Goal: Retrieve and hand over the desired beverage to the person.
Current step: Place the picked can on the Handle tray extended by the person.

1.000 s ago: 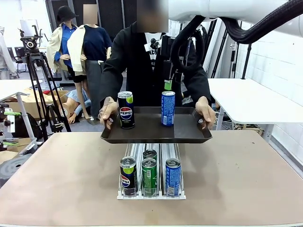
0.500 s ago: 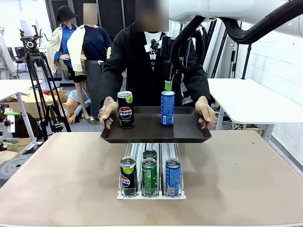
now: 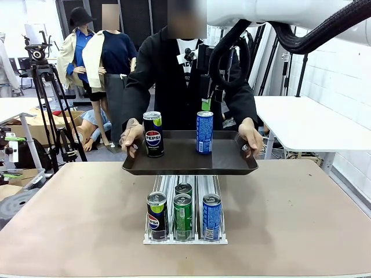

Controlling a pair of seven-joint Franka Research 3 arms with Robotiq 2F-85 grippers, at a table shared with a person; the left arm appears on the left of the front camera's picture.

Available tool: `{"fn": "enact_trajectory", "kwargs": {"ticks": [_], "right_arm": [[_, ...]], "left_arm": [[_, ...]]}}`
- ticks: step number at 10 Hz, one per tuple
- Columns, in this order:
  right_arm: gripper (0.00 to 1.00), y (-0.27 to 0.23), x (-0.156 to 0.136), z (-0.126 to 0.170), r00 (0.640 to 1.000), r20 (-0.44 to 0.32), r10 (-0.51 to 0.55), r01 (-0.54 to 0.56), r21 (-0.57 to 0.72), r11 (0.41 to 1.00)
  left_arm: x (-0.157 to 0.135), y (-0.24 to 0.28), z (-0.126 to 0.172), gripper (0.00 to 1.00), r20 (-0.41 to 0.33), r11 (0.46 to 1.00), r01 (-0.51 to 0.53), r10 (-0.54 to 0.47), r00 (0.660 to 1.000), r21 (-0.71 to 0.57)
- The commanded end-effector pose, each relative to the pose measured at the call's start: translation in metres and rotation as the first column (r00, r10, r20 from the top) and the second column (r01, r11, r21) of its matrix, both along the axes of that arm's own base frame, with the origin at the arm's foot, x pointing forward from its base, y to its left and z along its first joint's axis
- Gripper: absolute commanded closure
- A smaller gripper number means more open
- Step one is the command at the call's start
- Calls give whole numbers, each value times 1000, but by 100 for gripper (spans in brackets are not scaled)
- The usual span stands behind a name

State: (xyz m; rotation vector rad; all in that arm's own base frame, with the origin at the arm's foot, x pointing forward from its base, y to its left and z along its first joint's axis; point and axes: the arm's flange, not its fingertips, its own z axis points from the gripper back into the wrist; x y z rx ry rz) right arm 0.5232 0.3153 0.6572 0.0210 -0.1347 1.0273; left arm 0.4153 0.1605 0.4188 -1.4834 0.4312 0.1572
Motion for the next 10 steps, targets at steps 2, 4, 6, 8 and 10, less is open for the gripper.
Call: {"fn": "enact_trajectory", "kwargs": {"ticks": [2,4,6,8,10], "right_arm": [[0,-20,2,5,998,-67,-21,26,79,997],[0,-75,11,-1,986,-145,-86,112,179,977],[0,-122,8,-4,976,-173,-135,180,280,943],[0,-170,-21,-8,962,-192,-196,258,392,883],[0,-216,-58,-23,937,-221,-269,345,480,807]], "left_arm": [[2,0,3,0,11,1000,-11,11,1000,-13],[2,0,3,0,11,1000,-11,11,1000,-13],[2,0,3,0,11,1000,-11,11,1000,-13],[2,0,3,0,11,1000,-11,11,1000,-13],[2,0,3,0,11,1000,-11,11,1000,-13]]}}
